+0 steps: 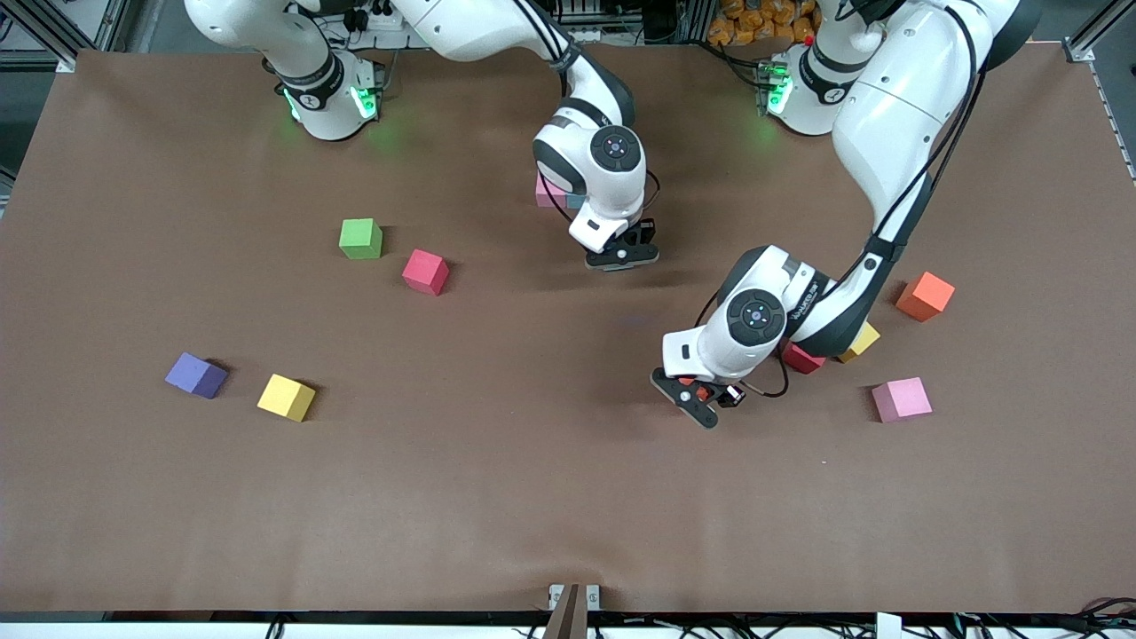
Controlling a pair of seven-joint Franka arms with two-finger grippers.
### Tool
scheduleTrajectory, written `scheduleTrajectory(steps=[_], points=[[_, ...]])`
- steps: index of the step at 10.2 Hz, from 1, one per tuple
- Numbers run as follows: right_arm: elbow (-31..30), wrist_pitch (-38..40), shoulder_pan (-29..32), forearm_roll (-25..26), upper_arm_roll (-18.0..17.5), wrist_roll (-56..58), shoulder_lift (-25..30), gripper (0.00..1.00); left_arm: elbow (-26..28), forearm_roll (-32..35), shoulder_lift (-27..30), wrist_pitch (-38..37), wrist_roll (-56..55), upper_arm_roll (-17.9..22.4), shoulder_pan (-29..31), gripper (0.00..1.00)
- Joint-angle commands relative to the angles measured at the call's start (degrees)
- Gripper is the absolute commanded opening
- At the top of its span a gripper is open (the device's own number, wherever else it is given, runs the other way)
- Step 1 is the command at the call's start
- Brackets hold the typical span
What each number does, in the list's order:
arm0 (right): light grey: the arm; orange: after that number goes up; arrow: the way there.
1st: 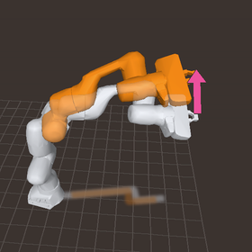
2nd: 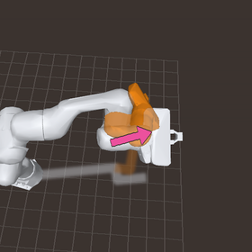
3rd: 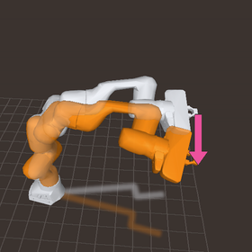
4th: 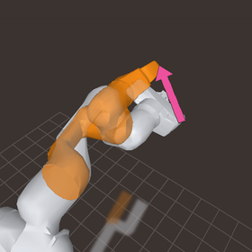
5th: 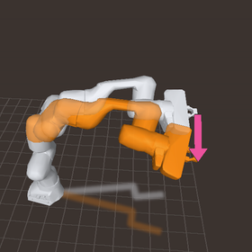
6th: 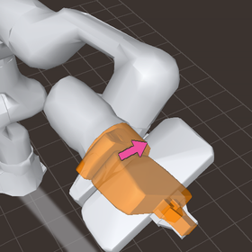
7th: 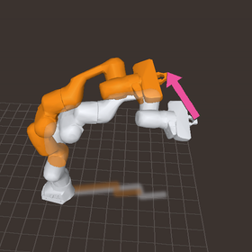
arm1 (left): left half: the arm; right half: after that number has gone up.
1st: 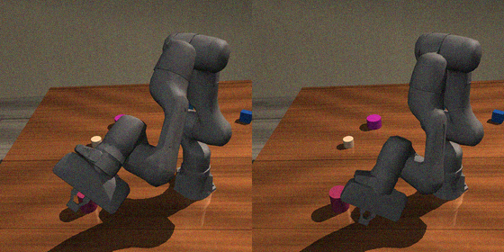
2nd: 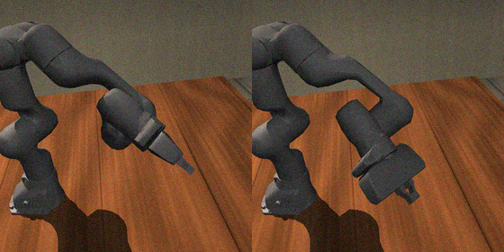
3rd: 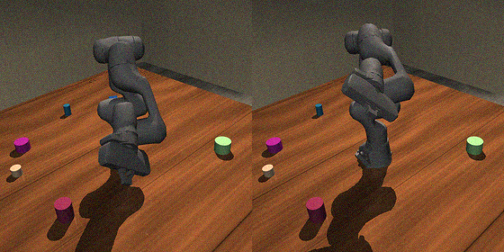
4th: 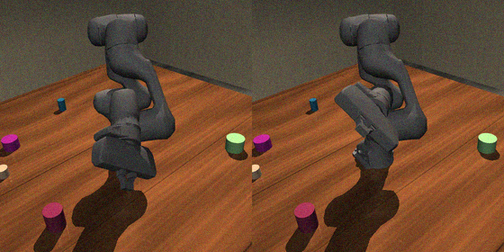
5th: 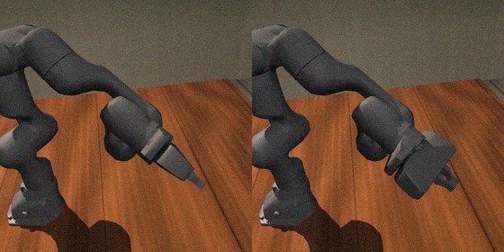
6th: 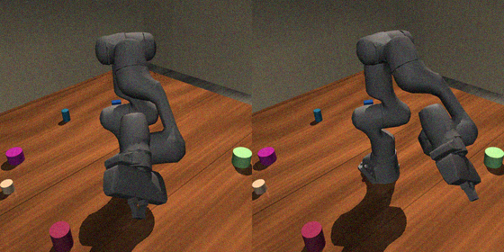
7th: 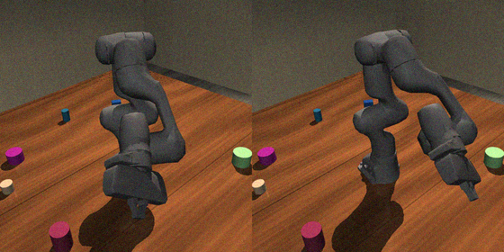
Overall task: Form number 2 with 11 blocks
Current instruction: 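Grasp the orange cube with the left gripper while the right gripper holds cyan, then lower cyan beside purple with the right gripper while the left gripper lifts orange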
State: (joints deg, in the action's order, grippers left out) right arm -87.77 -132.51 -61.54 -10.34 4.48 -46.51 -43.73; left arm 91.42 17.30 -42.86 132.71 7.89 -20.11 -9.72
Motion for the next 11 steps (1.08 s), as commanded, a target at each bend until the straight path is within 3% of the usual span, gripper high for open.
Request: scheduleTrajectory(steps=[1, 9, 10, 11], points=[[0.1, 0.5, -0.8, -1.6, 0.5, 0.4, -0.1, 0.47, -0.4, 1.4, 0.7, -0.5, -0.2, 0.3, -0.5, 0.56], [0.0, 0.5, -1.4, -1.7, 0.5, 0.3, -0.2, 0.53, -0.6, 1.4, 0.8, -0.5, 0.1, 0.3, -0.3, 0.57], [0.0, 0.5, -1.4, -1.6, 0.5, -0.2, -0.3, 0.61, -0.6, 1.5, 1.1, -0.5, 0.1, 0.3, -0.3, 0.57], [-0.1, 0.5, -1.5, -1.6, 0.5, -0.5, -0.3, 0.85, -0.5, 1.5, 1.4, -0.5, 0.3, 0.3, -0.3, 0.57]])
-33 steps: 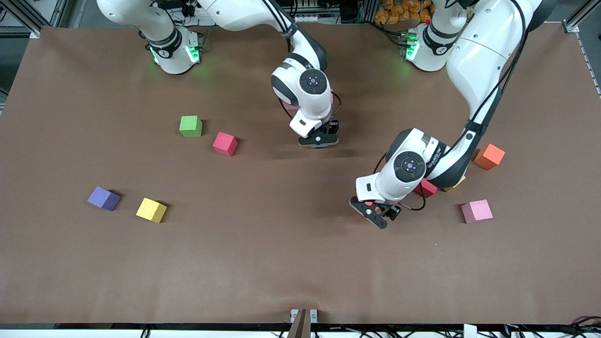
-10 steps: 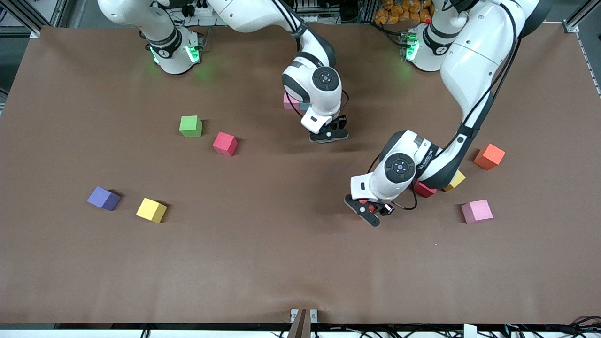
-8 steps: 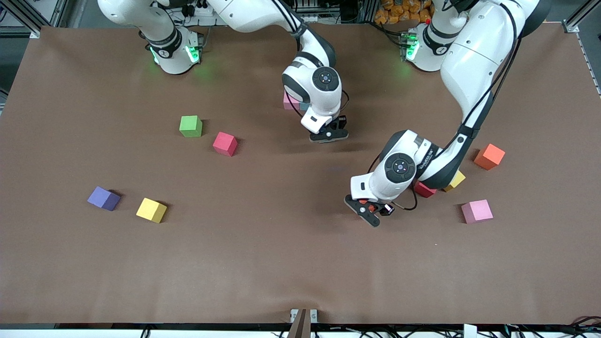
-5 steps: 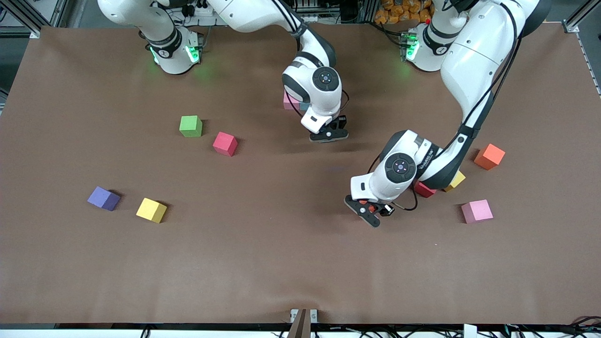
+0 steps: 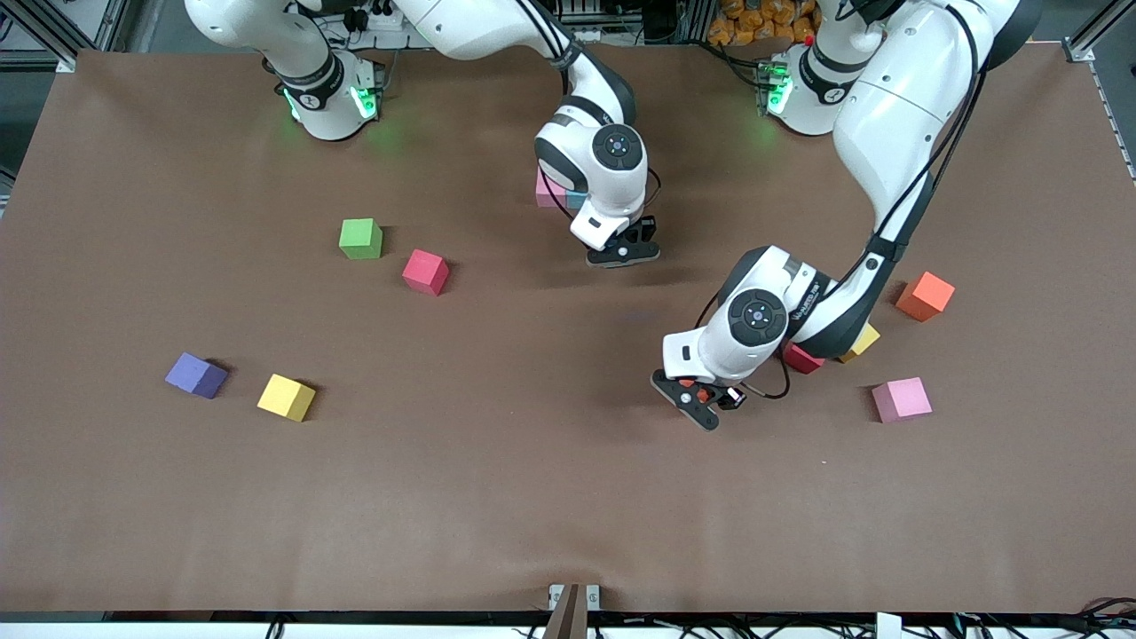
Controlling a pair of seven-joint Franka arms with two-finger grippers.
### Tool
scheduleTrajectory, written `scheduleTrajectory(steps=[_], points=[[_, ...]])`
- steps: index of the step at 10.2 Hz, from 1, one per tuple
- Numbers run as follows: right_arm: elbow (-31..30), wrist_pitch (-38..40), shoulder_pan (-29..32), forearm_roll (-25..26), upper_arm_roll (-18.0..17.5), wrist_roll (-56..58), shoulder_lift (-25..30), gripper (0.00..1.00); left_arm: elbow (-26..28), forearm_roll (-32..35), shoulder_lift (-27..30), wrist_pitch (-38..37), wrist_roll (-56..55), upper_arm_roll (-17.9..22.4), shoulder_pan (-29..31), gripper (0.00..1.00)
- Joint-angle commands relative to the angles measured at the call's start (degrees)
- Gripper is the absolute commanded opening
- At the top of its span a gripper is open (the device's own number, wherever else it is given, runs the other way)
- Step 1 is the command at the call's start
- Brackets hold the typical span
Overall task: Form number 2 with 11 blocks
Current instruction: 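Lower cyan beside purple with the right gripper while the left gripper lifts orange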
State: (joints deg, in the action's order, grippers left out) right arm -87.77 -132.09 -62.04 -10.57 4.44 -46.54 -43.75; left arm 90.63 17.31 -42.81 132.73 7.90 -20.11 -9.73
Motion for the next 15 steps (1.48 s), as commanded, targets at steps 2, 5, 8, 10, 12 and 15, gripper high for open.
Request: scheduleTrajectory(steps=[2, 5, 8, 10, 12, 15], points=[[-0.6, 0.0, -1.0, -1.3, 0.6, -0.4, -0.2, 1.00, 0.3, 1.4, 1.8, -0.7, 0.4, 0.2, -0.2, 0.57], [-0.6, 0.1, -0.9, -1.2, 0.6, -0.3, -0.1, 1.00, 0.5, 1.5, 1.9, -1.0, 0.6, 0.2, -0.2, 0.57], [-0.6, 0.0, -0.7, -0.9, 0.6, 0.0, 0.8, 1.00, 0.6, 1.5, 2.2, -1.1, 0.6, 0.2, -0.1, 0.57], [-3.6, -0.2, 0.6, -0.8, -0.5, 1.6, 4.0, 1.00, 0.3, 1.3, 3.2, -3.5, 0.9, 0.1, 0.0, 0.57], [-5.1, -0.3, 2.1, -0.3, -1.3, 1.6, 6.0, 1.00, 0.5, 0.7, 4.9, -5.9, 0.9, -0.2, 0.0, 0.57], [-11.5, -0.5, 6.4, -0.2, -3.6, 1.8, 13.3, 1.00, 0.5, 0.5, 6.9, -10.4, 1.0, -1.3, 0.1, 0.57]])
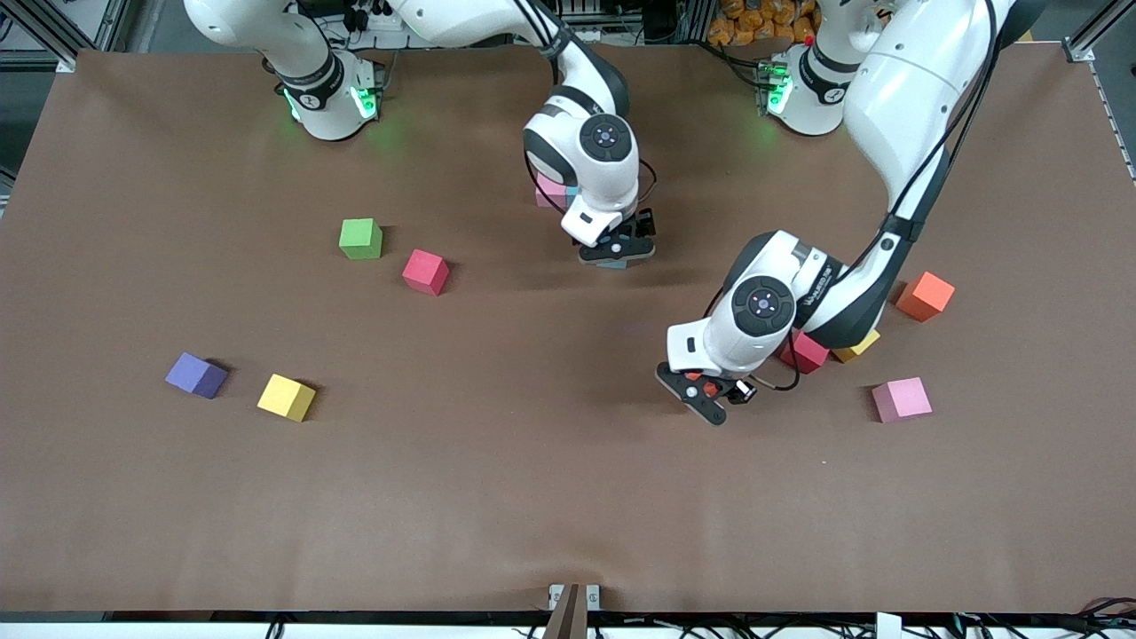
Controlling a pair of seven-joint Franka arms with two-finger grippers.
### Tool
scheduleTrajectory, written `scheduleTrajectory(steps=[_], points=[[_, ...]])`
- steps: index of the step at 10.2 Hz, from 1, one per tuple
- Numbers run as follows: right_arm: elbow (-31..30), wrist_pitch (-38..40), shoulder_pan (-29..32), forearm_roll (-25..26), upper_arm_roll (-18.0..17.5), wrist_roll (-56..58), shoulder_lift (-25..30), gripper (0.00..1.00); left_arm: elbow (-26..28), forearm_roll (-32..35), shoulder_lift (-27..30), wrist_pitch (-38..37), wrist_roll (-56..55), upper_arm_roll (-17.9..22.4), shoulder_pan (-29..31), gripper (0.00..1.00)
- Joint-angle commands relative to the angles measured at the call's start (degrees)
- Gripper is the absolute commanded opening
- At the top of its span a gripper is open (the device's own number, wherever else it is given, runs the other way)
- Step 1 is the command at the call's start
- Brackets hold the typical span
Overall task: Form number 2 with 11 blocks
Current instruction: 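Lower cyan beside purple with the right gripper while the left gripper lifts orange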
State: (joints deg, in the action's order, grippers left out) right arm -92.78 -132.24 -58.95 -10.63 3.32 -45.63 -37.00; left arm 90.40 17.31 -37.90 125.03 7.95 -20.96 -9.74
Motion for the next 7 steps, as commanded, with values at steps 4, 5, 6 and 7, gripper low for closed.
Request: scheduleTrajectory(steps=[4, 5, 6, 7], points=[[-17.9, 0.2, 13.4, -0.2, -3.1, 6.9, 20.8, 1.00, 1.9, 0.5, 4.1, -5.9, 0.9, -3.2, 0.2, 0.56], [-19.7, 0.3, 16.4, -0.2, -3.1, 8.0, 23.3, 1.00, 2.1, 0.6, 4.1, -5.9, 0.9, -4.8, 0.2, 0.56], [-20.6, 1.0, 19.0, -0.2, -3.1, 8.0, 25.2, 1.00, 2.2, 0.6, 4.1, -5.9, 1.1, -6.3, 0.0, 0.57], [-20.6, 2.5, 21.9, -0.1, -3.1, 8.1, 26.5, 1.00, 2.3, 0.8, 4.0, -5.9, 1.4, -8.1, -0.1, 0.57]])
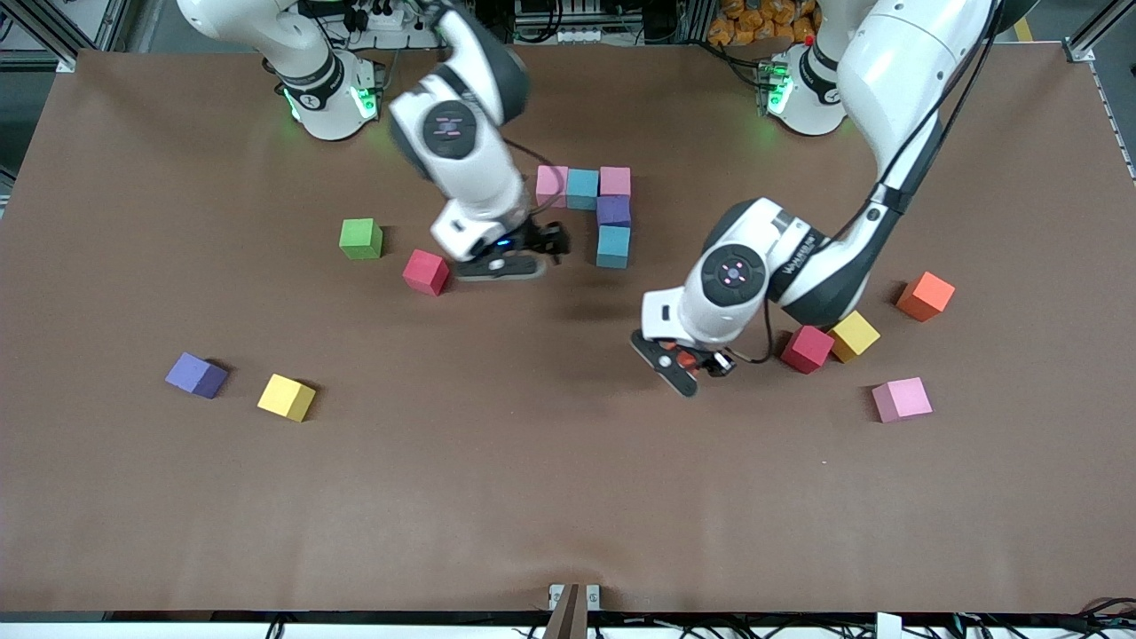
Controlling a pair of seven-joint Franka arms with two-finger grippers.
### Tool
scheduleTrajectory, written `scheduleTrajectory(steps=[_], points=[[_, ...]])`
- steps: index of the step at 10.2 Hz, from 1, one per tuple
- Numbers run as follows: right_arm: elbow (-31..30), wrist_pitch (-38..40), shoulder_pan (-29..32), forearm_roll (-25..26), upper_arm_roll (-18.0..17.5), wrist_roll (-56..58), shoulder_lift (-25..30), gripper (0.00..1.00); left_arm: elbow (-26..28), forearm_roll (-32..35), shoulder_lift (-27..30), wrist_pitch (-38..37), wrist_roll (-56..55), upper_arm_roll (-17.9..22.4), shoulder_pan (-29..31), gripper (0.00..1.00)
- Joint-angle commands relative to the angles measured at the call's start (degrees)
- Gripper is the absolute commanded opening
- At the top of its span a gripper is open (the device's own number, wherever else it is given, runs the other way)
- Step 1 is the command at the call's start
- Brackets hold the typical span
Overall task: Form number 2 with 11 blocks
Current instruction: 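Carry orange with the left gripper while the right gripper reaches yellow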
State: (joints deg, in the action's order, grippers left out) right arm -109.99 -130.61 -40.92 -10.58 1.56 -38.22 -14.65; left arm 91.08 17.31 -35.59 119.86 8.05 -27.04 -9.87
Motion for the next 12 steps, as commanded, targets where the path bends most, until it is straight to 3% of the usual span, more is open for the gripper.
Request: scheduleTrajectory(steps=[1, 4, 8, 10, 12], points=[[-3.4, 2.1, 7.1, -0.1, -1.3, 2.3, 5.3, 1.00, 1.6, 0.8, 1.5, -0.7, 3.7, -3.8, -0.2, 0.57], [-3.0, 2.7, 15.0, 0.4, -1.2, 8.7, 6.4, 1.00, 1.6, 0.8, 1.4, -0.7, 13.3, -6.8, -2.2, 0.56], [-0.9, 2.7, 27.4, 5.0, -1.3, 17.6, 5.9, 1.00, 2.0, 0.7, 0.7, -0.6, 13.9, -8.1, -10.2, 0.56], [0.7, 2.3, 33.7, 5.4, -1.3, 24.3, 3.4, 1.00, 2.7, 0.9, -1.2, 1.8, 14.0, -8.2, -12.9, 0.56], [4.8, 2.6, 36.2, 8.0, -1.2, 24.3, -1.8, 1.00, 5.4, 1.3, -1.5, 6.7, 13.9, -8.1, -14.5, 0.55]])
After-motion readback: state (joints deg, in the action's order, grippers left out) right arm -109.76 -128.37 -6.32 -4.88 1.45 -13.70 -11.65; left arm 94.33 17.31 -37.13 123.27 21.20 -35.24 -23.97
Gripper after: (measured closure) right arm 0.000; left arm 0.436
